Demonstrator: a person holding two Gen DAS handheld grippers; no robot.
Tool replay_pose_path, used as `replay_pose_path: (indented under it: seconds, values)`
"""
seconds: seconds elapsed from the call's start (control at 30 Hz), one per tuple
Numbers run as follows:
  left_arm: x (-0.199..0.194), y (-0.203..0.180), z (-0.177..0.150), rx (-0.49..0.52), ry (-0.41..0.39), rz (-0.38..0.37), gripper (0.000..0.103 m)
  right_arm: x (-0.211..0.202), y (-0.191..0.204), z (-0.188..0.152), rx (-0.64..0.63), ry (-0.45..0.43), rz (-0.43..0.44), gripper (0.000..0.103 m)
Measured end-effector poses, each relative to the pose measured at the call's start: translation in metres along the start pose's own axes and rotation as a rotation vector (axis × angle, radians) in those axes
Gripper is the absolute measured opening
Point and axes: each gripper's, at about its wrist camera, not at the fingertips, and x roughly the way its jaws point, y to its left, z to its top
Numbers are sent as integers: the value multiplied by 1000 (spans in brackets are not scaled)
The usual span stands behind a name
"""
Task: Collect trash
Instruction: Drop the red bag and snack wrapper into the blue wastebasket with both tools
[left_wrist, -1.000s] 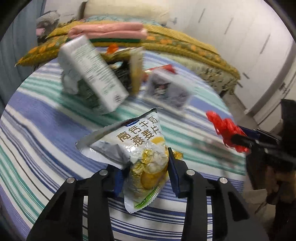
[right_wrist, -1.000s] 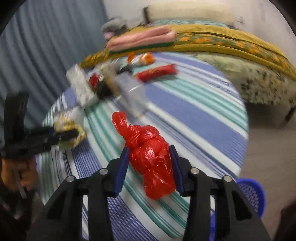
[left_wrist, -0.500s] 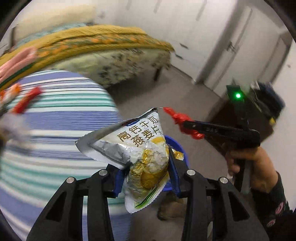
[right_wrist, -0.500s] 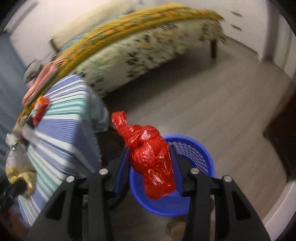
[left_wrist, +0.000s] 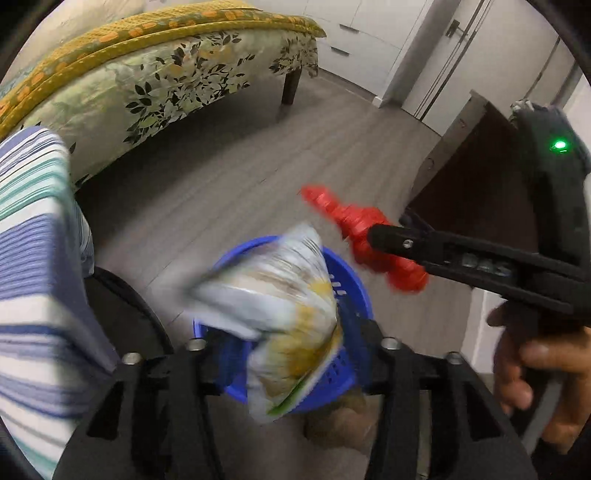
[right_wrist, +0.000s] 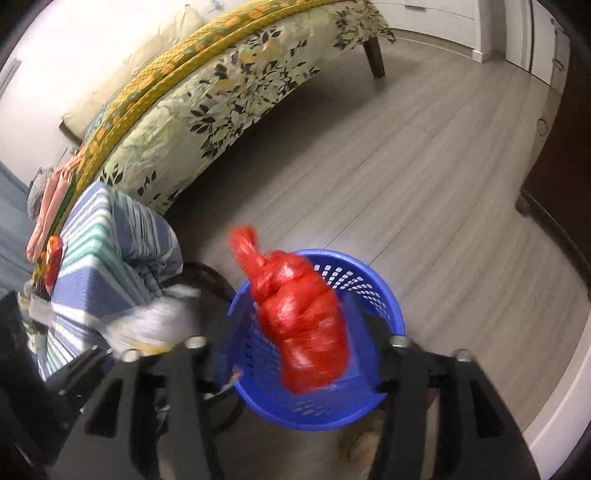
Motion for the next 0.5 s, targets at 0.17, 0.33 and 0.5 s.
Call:
replay_pose_path:
  seconds: [0.17,0.33,0.5]
  values:
    - [-14,-1,5,-23,-49,-2,75,-16,1,5,3,-52,-7,61]
    - [-77,5,-4,-13,-170,16,82,-37,27,4,-75,-133,9,74]
    - [-148,30,-41,-29,-299,98,89,-59,85,-9,-241,-233,28,77]
